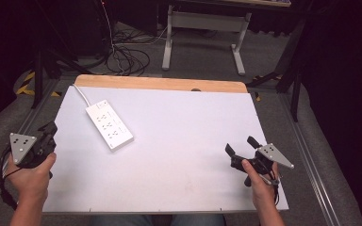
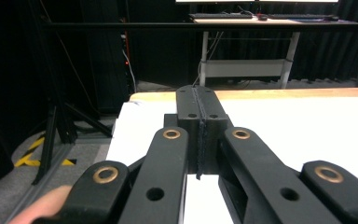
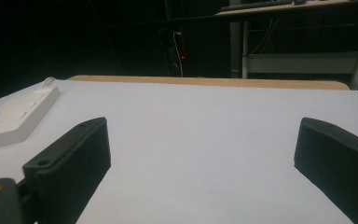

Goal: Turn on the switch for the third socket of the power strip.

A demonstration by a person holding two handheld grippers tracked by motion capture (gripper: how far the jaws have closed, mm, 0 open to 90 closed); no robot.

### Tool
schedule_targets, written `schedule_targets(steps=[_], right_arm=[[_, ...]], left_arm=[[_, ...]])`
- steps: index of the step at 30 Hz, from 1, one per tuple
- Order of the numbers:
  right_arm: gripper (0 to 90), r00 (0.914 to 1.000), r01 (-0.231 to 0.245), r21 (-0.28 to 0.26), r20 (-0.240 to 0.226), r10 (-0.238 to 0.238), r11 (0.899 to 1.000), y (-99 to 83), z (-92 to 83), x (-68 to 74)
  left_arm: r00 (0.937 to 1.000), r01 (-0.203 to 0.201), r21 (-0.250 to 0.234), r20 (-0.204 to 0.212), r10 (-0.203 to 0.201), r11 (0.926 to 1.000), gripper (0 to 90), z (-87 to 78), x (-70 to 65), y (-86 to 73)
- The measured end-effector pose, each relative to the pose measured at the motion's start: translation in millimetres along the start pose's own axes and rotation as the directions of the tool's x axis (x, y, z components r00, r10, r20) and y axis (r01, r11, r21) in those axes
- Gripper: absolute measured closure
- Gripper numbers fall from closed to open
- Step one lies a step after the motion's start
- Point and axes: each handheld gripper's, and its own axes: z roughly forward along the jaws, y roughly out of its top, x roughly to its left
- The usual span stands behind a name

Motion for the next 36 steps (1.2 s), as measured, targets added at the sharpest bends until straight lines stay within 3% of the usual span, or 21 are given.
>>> schedule_targets(steps=[14,36], right_arm=[[4.0,1.0000,-0.004,-0.004,-0.005,0.004,1.000,0.2,-0.1,-0.1],[4.3,1.0000,-0.009,-0.007,0.004,0.009,1.000,0.4,-2.1,-2.7]], left_arm=[[0.9959,-0.084,0.027,0.037,0.083,0.9961,89.9,14.6,-20.6,5.5],[0.9848,-0.140,0.057,0.112,0.133,0.9885,89.9,44.1,-49.6,8.1]])
